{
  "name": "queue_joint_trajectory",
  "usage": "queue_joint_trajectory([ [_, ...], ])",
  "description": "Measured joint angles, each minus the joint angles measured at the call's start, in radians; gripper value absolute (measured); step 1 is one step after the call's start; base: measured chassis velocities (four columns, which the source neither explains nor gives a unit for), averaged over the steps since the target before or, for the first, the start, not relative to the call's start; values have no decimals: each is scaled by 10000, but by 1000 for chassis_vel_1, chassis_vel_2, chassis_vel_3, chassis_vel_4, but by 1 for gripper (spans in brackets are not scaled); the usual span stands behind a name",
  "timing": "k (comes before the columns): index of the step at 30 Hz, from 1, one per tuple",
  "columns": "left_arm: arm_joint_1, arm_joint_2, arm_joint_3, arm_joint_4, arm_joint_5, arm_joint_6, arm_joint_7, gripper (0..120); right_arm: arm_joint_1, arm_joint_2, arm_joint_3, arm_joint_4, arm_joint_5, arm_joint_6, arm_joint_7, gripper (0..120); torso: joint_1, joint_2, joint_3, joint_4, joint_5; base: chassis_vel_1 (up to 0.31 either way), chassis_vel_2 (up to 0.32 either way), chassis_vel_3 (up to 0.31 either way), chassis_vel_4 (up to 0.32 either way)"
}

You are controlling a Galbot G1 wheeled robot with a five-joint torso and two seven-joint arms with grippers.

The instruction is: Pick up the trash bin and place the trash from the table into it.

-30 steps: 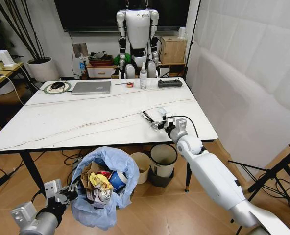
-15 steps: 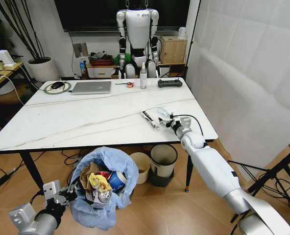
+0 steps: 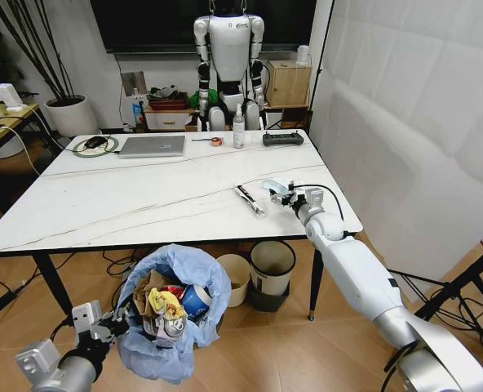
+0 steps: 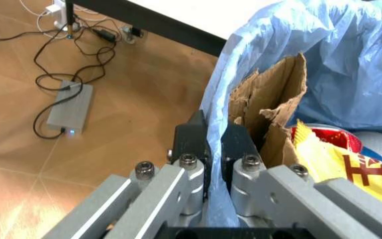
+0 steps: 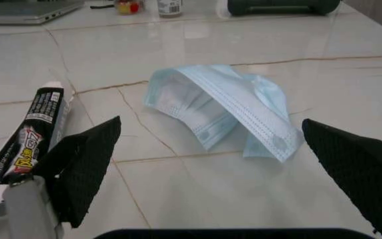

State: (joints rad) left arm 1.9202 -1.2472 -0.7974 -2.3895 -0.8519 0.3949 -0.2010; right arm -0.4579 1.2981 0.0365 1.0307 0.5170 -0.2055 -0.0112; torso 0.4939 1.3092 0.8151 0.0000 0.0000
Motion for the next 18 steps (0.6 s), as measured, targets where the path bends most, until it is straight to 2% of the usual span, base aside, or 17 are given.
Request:
queue_joint_trajectory([
  [18,49,-75,-26,-85,19,-18,17,0,657,136,-36,-1340,-340,492,-442,98,0,0,0,0,0,0,0,0,0],
])
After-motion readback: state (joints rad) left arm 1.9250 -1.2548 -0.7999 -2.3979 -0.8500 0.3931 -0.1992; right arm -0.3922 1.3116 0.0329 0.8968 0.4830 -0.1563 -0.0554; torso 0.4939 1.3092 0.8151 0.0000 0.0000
